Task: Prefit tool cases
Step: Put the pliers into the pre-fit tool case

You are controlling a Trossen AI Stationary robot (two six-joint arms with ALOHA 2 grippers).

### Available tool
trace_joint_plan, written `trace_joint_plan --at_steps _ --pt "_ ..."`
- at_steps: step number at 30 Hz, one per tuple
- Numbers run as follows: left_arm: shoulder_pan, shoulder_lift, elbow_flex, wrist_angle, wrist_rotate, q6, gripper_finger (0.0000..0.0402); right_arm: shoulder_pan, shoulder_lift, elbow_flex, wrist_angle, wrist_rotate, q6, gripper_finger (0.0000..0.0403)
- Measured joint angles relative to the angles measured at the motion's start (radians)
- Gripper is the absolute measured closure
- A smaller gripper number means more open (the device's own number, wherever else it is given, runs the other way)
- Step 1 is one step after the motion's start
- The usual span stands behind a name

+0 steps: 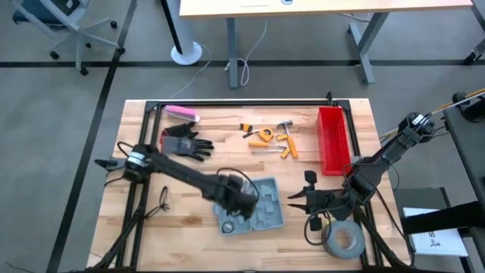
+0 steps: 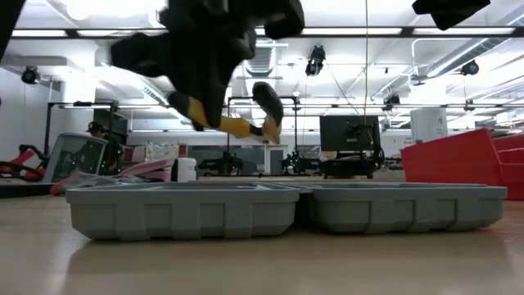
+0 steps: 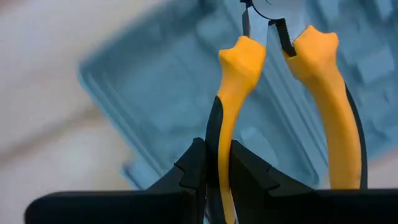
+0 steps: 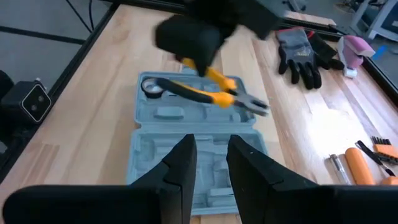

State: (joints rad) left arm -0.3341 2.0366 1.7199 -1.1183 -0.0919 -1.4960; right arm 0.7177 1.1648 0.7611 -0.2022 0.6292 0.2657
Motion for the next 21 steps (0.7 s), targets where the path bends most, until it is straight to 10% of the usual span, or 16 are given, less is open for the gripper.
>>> trace_joint_plan --at_steps 21 --pt "-0.08 0.15 -0.001 0.219 0.026 -0.298 0.036 0.113 0.003 0.0 -0.002 -0.064 0.03 0.0333"
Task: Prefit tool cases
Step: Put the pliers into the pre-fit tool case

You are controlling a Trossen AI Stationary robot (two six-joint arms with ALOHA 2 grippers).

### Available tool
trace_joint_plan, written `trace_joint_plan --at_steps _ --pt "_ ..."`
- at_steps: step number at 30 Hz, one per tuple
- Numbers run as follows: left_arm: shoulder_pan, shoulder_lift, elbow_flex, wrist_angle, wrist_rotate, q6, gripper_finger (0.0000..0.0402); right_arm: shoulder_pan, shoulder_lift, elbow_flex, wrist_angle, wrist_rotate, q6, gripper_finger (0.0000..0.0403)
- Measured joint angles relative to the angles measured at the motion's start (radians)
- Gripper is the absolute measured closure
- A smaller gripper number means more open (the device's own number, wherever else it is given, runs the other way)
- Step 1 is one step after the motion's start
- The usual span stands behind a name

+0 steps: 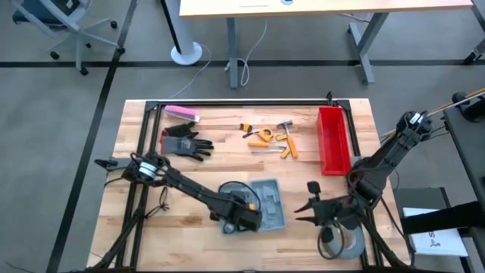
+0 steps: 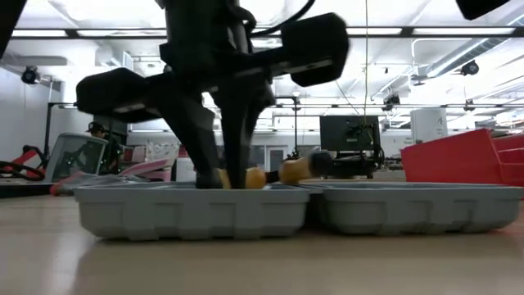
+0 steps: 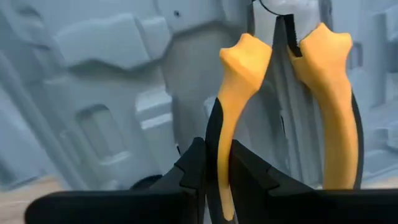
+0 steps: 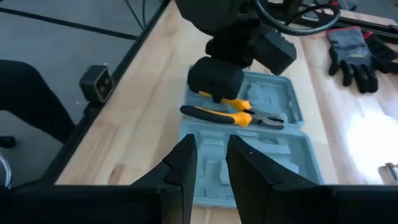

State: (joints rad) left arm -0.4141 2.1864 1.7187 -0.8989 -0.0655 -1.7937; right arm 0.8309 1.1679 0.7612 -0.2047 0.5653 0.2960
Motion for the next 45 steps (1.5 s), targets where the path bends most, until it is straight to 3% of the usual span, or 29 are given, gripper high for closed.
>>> trace_joint_plan --at_steps 7,17,24,45 --pt "-0.022 0.003 0.001 0.017 -0.007 -0.023 0.0327 0.016 0.0 0.0 0.0 0.004 0.016 0.0327" --pt "-0.039 0.0 0.042 -0.026 -0.129 0.034 0.0274 0.016 0.001 0.0 0.0 0.012 0.02 0.0325" --pt "-0.035 -0.001 0.081 -0.025 -0.267 0.132 0.0279 0.016 0.001 0.0 0.005 0.012 0.02 0.0332" --pt "0.025 -0.001 0.079 0.067 -0.277 0.294 0.0298 0.016 0.001 0.0 0.024 0.012 0.024 0.0333"
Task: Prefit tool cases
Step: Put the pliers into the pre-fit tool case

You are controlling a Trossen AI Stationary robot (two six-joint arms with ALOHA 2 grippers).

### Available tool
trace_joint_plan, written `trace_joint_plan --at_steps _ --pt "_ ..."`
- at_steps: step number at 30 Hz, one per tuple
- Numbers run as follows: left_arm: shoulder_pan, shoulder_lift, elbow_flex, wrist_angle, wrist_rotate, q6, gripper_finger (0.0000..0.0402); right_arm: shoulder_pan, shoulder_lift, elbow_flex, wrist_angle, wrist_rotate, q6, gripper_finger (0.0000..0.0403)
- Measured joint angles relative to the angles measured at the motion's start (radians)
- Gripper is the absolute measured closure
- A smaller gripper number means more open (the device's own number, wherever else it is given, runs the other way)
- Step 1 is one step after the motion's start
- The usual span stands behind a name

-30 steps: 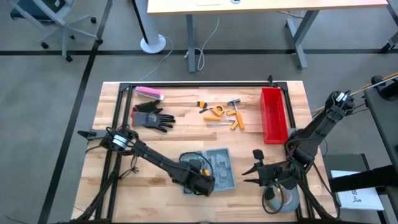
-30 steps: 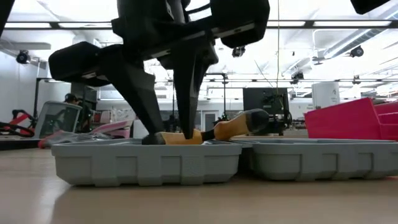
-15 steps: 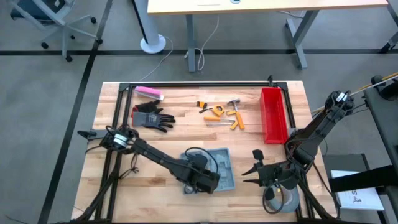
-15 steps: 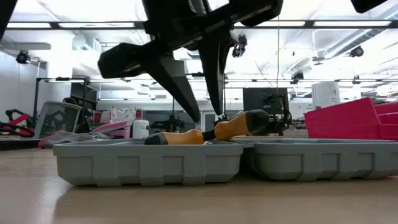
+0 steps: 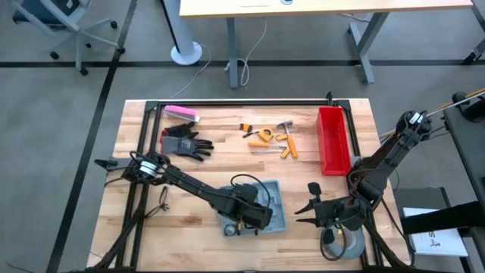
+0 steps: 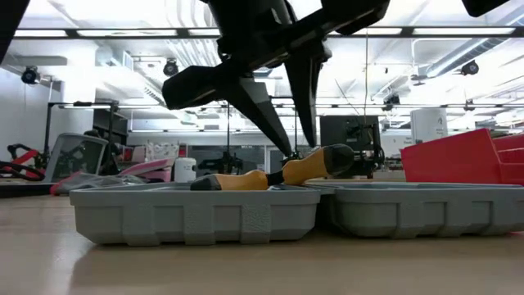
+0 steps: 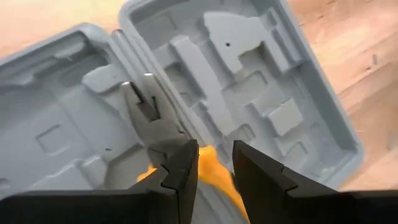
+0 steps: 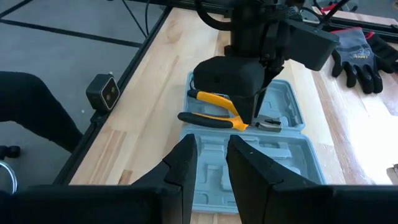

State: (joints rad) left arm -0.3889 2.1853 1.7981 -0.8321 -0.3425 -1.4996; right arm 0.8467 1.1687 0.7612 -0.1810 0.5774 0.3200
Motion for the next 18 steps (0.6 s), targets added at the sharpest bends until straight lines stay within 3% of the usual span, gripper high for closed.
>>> trace_joint_plan --at_steps 18 --pt "0.023 0.0 -0.053 0.071 0.012 0.033 0.0313 0.0 0.0 0.0 0.003 0.0 0.001 0.0325"
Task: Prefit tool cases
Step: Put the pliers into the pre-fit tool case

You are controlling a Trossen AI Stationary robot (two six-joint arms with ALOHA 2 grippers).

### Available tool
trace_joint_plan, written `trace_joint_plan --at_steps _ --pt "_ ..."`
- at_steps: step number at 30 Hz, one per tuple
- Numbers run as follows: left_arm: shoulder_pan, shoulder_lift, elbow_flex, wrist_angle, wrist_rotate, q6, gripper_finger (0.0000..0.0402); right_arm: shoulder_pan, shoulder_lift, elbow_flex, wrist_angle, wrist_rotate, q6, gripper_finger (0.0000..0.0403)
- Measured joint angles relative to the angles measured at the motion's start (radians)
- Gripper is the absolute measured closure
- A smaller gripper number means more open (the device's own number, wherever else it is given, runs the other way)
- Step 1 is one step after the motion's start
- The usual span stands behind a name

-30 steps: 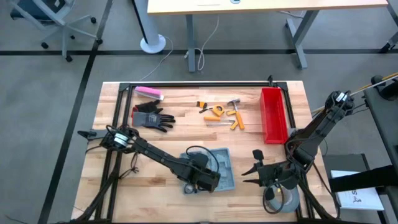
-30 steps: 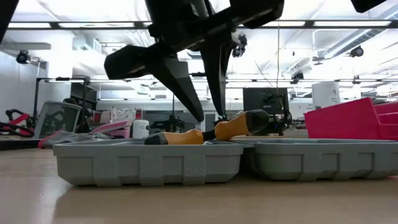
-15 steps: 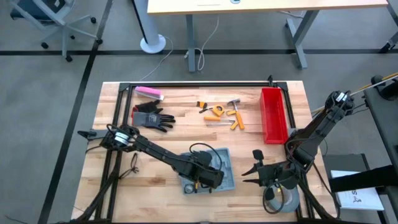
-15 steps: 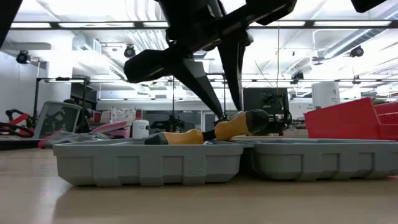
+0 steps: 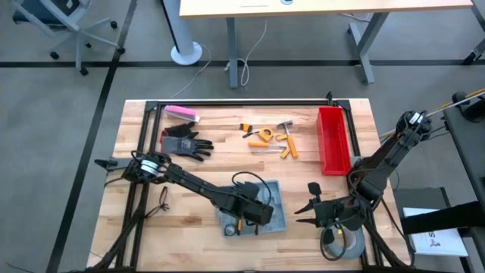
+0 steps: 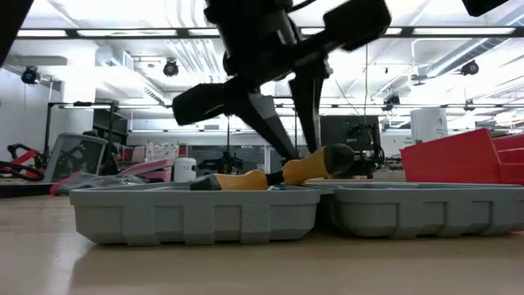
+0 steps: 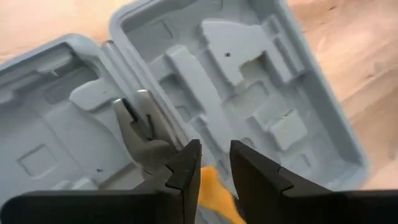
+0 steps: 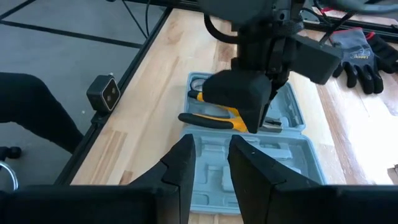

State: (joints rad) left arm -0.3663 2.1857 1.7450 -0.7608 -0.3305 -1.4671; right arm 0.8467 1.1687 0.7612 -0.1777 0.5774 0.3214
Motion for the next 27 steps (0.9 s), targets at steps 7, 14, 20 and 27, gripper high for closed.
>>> trace_joint_plan --at_steps 7,14,20,27 --pt "0.004 0.0 -0.005 -0.089 0.02 -0.066 0.0314 0.0 0.0 0.0 0.0 -0.001 0.0 0.0332" --pt "0.005 -0.002 -0.005 -0.12 0.056 -0.086 0.0318 0.0 0.0 0.0 0.0 -0.001 0.0 0.0321" --pt "0.003 -0.006 0.015 -0.152 0.136 -0.095 0.0318 0.0 0.0 0.0 0.0 -0.001 0.0 0.0326" --pt "-0.002 -0.006 0.097 -0.342 0.244 -0.102 0.0318 0.0 0.0 0.0 0.0 -0.006 -0.001 0.0334"
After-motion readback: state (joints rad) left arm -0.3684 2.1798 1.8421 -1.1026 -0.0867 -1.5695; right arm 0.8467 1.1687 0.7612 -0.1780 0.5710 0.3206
